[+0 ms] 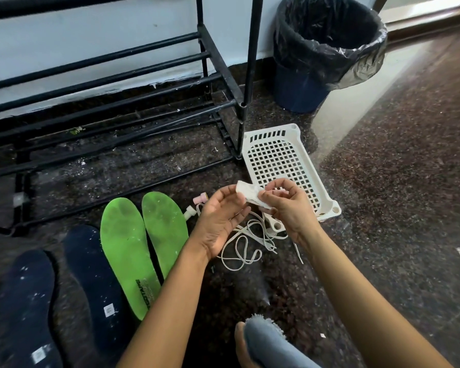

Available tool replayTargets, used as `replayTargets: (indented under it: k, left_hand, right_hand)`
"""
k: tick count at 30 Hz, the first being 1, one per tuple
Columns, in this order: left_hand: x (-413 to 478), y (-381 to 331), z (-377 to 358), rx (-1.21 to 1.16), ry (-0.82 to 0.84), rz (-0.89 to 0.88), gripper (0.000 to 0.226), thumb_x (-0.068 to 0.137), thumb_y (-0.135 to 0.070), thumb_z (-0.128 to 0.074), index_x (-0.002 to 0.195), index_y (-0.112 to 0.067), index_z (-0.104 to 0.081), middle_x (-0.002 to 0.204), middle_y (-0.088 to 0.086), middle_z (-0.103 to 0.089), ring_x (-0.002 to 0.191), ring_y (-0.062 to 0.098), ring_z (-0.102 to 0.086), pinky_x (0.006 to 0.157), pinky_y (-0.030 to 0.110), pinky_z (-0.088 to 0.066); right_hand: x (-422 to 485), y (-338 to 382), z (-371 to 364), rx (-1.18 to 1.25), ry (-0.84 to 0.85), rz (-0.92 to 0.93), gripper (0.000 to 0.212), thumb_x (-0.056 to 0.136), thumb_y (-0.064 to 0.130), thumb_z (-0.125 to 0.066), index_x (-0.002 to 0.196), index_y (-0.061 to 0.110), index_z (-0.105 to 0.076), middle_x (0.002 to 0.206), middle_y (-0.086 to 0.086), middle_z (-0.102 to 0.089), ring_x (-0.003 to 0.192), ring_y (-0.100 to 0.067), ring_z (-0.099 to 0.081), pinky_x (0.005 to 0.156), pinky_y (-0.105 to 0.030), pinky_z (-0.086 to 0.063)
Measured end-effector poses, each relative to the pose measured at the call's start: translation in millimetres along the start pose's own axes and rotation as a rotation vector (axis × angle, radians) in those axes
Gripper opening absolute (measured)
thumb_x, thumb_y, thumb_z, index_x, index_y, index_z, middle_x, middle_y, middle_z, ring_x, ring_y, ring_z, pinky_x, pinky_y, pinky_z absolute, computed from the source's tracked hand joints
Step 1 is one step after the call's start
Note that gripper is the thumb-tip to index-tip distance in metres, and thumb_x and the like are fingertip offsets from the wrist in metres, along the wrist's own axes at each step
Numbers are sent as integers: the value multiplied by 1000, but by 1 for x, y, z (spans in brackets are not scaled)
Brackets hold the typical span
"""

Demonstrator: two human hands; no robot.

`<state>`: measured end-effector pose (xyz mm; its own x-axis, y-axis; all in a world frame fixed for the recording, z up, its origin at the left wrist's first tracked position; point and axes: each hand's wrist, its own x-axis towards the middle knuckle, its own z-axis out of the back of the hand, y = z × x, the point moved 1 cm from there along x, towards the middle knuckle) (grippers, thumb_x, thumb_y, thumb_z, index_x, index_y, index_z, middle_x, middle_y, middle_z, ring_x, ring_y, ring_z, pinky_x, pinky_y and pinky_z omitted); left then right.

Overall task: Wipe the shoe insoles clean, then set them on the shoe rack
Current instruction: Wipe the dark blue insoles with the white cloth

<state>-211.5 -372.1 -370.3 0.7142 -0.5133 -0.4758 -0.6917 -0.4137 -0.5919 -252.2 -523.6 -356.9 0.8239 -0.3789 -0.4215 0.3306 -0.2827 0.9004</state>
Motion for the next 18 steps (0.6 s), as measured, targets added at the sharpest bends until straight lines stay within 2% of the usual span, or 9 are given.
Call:
replayTargets:
  k: [3,5,7,10,13,15,18]
  left_hand:
    - [-3,2,2,45,-47,-91,30,79,2,-67,106,-9,-59,92,3,-72,88,15,-68,92,34,-54]
    - [-2,2,4,69,-106,-129,21,85,6,-63,101,-8,-61,87,4,-73,82,14,-70,84,29,-58]
    - [-3,0,6,109,-137,-156,15,89,4,-61,97,-8,-61,83,5,-73,78,14,-70,79,27,-59]
    - [-5,-4,10,193,-165,-182,9,90,-1,-62,92,-10,-63,78,3,-72,72,13,-69,75,28,-59]
    - [-5,-5,14,246,-214,-192,8,91,-3,-61,92,-10,-65,82,7,-72,72,15,-67,73,32,-58]
    - [-5,-5,17,239,-242,-192,9,93,-3,-58,93,-10,-64,86,9,-70,72,16,-66,72,33,-58]
    - [-6,-6,18,230,-262,-190,10,96,-4,-53,93,-11,-60,85,7,-69,70,13,-66,65,28,-57]
  right_hand:
    - [-8,2,-12,-75,48,40,2,86,1,-63,84,2,-64,72,-9,-59,59,-13,-60,50,-18,-49]
    - [-12,3,-16,-204,73,82,10,87,12,-66,87,3,-67,75,-8,-63,58,-9,-59,51,-17,-45]
    - [-13,4,-20,-311,118,110,18,83,22,-71,88,6,-68,73,-4,-65,59,-8,-57,53,-16,-45]
    - [-14,3,-24,-407,161,115,25,73,26,-80,87,9,-67,73,-9,-69,60,-11,-61,53,-17,-46]
    - [-11,-2,-28,-461,121,133,14,79,23,-75,77,12,-67,69,-12,-69,58,-14,-59,56,-26,-46]
    - [-9,-4,-31,-440,110,124,17,82,23,-68,73,10,-64,64,-10,-61,57,-17,-52,55,-29,-41]
    - [-7,-6,-36,-245,125,38,16,86,17,-62,73,8,-58,64,-9,-53,57,-20,-49,53,-29,-41]
